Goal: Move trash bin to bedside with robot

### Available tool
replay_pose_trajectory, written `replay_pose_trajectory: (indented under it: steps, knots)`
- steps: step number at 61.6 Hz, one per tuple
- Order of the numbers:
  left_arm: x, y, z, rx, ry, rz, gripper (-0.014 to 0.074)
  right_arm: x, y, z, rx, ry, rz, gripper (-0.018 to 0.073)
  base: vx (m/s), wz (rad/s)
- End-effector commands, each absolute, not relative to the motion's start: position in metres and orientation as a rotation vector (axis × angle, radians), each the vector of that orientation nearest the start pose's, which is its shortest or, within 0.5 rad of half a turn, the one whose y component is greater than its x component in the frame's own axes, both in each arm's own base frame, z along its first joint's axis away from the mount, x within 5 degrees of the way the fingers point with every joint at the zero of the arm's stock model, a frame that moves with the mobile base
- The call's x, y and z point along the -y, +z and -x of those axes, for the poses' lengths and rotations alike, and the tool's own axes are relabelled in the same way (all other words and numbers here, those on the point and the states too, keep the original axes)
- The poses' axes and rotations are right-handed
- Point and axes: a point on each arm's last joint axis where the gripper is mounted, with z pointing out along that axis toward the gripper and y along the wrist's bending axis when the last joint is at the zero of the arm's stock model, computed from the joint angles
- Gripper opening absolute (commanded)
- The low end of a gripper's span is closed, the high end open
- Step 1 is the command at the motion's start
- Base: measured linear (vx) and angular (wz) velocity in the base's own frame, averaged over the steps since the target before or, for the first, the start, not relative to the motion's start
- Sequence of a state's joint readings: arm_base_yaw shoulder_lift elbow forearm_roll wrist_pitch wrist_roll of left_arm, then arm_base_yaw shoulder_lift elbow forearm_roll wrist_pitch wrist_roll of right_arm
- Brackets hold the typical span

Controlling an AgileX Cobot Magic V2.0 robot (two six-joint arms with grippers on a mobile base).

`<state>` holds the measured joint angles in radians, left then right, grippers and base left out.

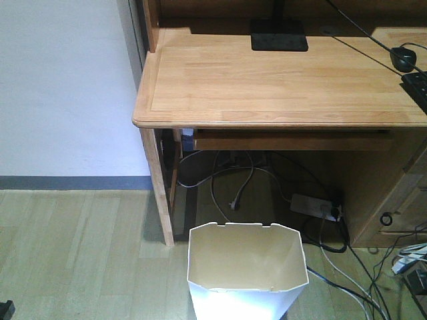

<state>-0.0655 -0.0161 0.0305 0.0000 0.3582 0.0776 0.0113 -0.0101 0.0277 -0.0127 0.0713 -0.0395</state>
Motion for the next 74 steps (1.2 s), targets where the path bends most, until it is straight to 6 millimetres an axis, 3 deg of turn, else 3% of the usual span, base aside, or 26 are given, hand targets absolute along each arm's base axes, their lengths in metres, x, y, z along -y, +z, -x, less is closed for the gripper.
replay_pose_trajectory:
  steps: [1, 58, 74]
  knots:
    - [0.004, 0.173, -0.054, -1.78, 0.005, -0.124, -0.0007, -0.001, 0.203, -0.056, -1.493, -0.04, 0.052, -0.0008, 0.0, 0.0]
    - [0.004, 0.173, -0.054, -1.78, 0.005, -0.124, -0.0007, -0.001, 0.203, -0.056, -1.493, -0.038, 0.05, -0.0008, 0.0, 0.0]
    - [0.004, 0.173, -0.054, -1.78, 0.005, -0.124, -0.0007, -0.001, 0.223, -0.054, -1.417, -0.037, 0.047, -0.0008, 0.0, 0.0]
